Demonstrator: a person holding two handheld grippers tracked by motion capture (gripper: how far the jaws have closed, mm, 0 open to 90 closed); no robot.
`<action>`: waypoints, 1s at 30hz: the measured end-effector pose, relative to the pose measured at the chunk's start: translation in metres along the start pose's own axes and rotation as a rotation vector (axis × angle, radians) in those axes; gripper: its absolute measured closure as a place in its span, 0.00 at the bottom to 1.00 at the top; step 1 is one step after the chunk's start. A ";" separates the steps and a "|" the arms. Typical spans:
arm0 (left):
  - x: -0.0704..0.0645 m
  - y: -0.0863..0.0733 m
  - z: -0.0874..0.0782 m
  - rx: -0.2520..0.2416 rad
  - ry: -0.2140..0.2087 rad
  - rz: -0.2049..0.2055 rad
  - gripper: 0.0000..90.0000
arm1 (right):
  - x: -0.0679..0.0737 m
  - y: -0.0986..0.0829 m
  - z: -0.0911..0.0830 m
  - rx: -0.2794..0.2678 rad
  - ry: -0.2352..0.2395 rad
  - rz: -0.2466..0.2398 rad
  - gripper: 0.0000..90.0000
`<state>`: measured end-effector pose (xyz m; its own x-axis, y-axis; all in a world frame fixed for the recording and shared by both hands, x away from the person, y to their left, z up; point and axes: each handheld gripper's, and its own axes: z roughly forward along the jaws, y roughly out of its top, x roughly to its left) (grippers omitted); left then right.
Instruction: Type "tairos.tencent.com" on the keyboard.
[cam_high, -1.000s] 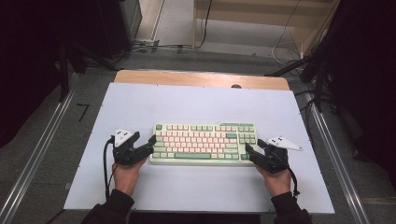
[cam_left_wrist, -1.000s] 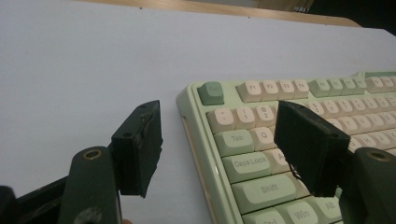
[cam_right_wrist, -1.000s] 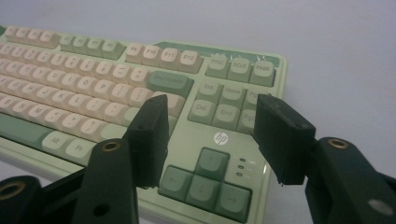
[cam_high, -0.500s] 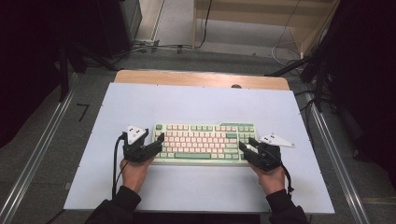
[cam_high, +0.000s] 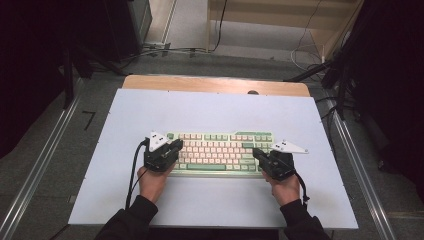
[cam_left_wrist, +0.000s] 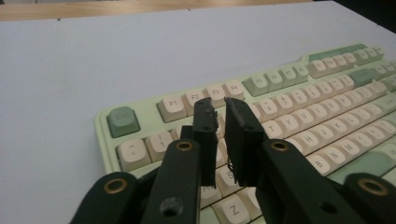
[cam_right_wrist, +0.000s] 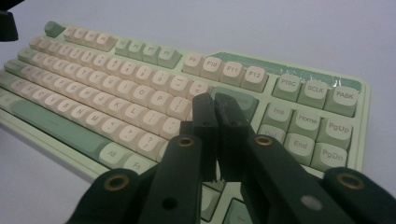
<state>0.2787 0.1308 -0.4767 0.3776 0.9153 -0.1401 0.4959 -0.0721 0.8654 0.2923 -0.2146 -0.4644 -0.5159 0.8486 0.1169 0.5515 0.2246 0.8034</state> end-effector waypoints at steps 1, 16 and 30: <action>-0.001 0.000 0.001 0.002 -0.007 0.004 0.95 | 0.000 0.000 0.000 0.000 0.000 0.000 0.97; -0.016 0.005 0.018 0.031 -0.090 0.046 1.00 | 0.010 0.006 0.013 0.010 0.004 -0.015 0.97; -0.032 0.006 0.035 0.091 -0.101 0.139 1.00 | 0.018 0.011 0.026 0.019 0.033 -0.031 0.97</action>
<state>0.2966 0.0872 -0.4836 0.5217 0.8500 -0.0735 0.5006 -0.2352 0.8331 0.3060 -0.1843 -0.4690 -0.5541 0.8249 0.1114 0.5472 0.2601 0.7956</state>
